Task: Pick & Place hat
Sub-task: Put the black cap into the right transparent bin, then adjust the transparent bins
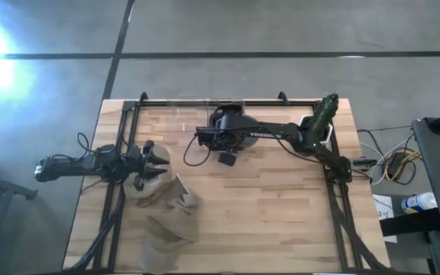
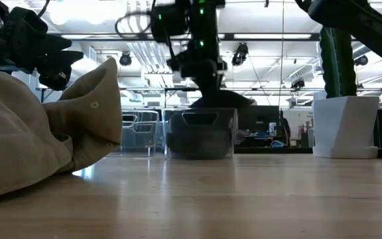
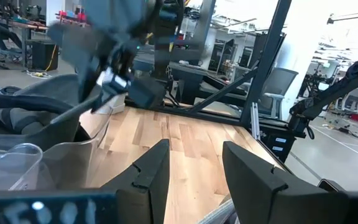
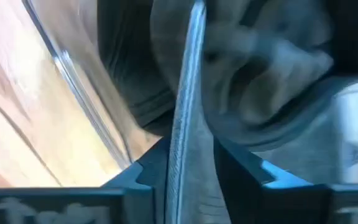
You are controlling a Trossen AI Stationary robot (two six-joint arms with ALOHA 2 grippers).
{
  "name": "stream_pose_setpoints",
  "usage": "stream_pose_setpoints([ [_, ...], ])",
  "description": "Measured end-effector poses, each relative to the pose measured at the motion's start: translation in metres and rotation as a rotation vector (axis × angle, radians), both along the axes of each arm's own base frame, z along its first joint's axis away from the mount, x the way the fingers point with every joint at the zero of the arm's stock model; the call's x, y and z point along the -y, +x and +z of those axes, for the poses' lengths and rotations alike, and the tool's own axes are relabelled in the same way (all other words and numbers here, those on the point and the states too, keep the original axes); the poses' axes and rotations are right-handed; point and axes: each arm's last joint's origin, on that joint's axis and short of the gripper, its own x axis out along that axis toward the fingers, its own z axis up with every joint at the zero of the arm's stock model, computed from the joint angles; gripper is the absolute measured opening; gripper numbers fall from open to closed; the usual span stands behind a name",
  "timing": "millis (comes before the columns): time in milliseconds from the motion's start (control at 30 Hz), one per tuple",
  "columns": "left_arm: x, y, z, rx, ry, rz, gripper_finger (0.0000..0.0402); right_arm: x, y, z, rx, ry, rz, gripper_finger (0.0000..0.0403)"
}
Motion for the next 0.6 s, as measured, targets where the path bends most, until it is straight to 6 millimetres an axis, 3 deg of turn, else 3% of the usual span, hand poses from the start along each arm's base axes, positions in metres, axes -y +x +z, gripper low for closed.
stream_pose_setpoints([
  [167,0.0,0.0,0.0,-0.001,0.0,-0.001,0.0142,-0.009,-0.001,0.018,0.041,-0.043,0.062,0.0153],
  [400,0.0,0.0,0.0,-0.001,0.0,0.0,0.0142,-0.014,-0.003,0.021,0.04,-0.047,0.064,0.0187],
  [600,0.0,0.0,0.0,-0.001,0.0,-0.001,0.0142,-0.045,-0.005,0.041,0.106,-0.03,0.198,0.0196],
])
